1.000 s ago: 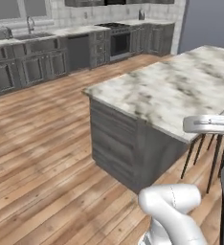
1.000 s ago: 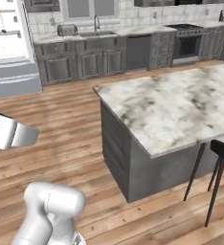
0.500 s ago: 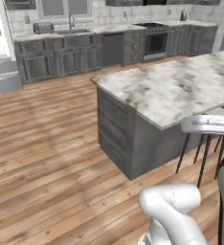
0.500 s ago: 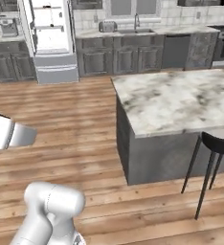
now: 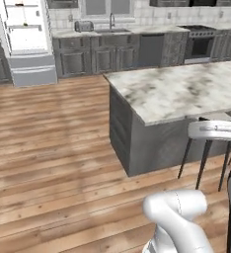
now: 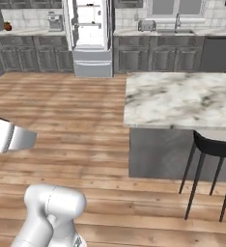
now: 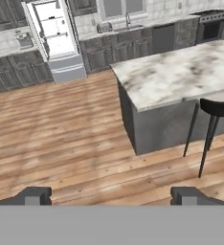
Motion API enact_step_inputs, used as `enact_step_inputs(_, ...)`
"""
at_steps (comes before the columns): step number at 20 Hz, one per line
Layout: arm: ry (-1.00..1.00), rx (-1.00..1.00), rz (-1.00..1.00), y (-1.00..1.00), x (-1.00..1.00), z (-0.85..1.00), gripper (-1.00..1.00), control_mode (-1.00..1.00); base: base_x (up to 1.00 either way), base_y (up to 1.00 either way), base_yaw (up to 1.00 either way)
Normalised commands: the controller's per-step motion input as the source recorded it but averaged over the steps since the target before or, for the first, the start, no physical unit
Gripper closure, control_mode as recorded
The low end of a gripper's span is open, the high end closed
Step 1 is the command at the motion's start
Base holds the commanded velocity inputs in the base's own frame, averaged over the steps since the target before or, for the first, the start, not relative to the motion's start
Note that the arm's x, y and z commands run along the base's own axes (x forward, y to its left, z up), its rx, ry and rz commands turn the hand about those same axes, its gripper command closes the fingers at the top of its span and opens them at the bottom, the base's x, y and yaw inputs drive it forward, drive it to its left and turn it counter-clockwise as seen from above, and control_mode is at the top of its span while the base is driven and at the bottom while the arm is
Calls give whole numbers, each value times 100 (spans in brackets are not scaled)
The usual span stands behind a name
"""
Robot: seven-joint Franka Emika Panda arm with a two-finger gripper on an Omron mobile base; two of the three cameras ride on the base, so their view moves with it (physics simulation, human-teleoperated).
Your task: Transport the chicken drumstick and squash to the fridge. Place the chicken drumstick on the rack containing meat and place the squash on the rack containing the vegetable, ensuring meats and vegetables are on different racks.
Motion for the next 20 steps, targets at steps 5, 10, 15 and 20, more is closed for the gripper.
enact_step_inputs(5, 0, 0, 0, 0, 0, 0, -100, 100, 5, -100, 12)
enact_step_inputs(10, 0, 0, 0, 0, 0, 0, -100, 100, 4, -100, 0)
enact_step_inputs(15, 0, 0, 0, 0, 0, 0, -100, 100, 3, -100, 0)
enact_step_inputs(20, 0, 0, 0, 0, 0, 0, -100, 100, 5, -100, 5)
